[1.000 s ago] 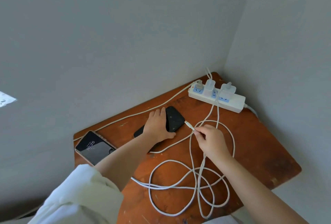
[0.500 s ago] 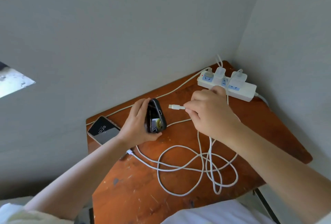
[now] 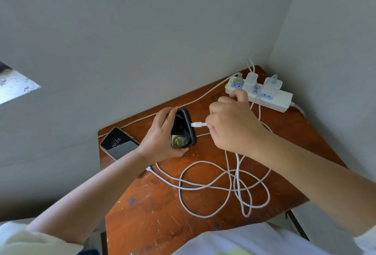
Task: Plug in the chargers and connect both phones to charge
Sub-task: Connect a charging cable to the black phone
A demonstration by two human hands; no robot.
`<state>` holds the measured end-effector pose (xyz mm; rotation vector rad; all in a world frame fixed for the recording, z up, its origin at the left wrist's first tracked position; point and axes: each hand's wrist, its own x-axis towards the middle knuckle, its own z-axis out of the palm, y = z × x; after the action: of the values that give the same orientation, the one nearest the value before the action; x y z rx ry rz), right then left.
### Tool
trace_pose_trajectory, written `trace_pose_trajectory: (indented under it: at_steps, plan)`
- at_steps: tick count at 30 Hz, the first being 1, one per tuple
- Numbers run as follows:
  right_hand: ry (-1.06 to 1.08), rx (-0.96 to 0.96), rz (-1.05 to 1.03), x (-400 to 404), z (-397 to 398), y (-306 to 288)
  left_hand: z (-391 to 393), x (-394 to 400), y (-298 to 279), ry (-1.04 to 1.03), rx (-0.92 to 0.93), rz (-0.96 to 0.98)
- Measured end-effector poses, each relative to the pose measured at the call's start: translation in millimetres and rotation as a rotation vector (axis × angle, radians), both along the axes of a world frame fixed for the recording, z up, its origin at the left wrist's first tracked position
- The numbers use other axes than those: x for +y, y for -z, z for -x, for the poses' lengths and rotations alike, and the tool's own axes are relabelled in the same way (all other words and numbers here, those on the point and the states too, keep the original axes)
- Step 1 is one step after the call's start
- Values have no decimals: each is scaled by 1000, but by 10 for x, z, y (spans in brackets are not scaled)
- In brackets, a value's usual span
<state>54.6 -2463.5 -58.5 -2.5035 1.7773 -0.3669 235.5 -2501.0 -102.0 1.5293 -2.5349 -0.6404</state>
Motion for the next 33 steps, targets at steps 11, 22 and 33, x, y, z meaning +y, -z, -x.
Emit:
trace_pose_trajectory:
  at_steps: [11, 22, 33]
  plan:
    - [2, 143, -223, -12, -10, -113, 115, -21, 15, 37, -106, 9]
    - [11, 179, -273, -14, -29, -103, 171, -55, 12, 82, -206, -40]
    - [-19, 174, -255, -90, 105, -18, 182, -78, 6, 126, -283, -39]
